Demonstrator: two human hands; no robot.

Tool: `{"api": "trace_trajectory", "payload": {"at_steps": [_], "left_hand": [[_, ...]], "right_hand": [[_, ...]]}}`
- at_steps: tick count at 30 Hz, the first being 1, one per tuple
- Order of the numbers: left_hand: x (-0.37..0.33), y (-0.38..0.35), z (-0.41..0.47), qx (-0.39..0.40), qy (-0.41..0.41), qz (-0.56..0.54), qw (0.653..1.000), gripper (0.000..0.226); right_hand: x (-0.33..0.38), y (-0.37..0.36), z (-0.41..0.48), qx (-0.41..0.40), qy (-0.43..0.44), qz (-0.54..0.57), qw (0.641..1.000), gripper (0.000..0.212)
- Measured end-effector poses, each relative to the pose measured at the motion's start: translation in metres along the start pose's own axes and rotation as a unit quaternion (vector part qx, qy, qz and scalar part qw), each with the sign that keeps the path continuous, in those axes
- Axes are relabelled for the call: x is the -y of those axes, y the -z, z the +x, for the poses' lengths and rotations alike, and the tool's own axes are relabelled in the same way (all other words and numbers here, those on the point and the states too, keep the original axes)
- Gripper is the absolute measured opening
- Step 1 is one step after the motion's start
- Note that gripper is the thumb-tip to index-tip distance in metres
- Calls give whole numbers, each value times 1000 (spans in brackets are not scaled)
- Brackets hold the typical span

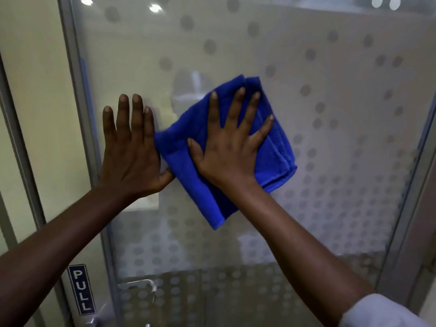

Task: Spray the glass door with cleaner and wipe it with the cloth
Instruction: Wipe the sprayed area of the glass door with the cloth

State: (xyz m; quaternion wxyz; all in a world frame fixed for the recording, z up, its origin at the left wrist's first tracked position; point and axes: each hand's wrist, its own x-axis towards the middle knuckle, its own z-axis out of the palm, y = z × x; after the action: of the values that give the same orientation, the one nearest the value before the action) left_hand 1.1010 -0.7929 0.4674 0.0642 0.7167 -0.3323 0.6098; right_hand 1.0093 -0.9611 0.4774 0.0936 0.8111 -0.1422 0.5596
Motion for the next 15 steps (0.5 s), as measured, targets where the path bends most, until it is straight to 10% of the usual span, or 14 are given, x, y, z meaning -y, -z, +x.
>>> {"api": "trace_trajectory", "payload": {"at_steps": [15], "left_hand": [[-1,5,1,22,1,19,1000,100]], "right_hand": [[-82,-52,-129,20,95,-11,995,93]]}}
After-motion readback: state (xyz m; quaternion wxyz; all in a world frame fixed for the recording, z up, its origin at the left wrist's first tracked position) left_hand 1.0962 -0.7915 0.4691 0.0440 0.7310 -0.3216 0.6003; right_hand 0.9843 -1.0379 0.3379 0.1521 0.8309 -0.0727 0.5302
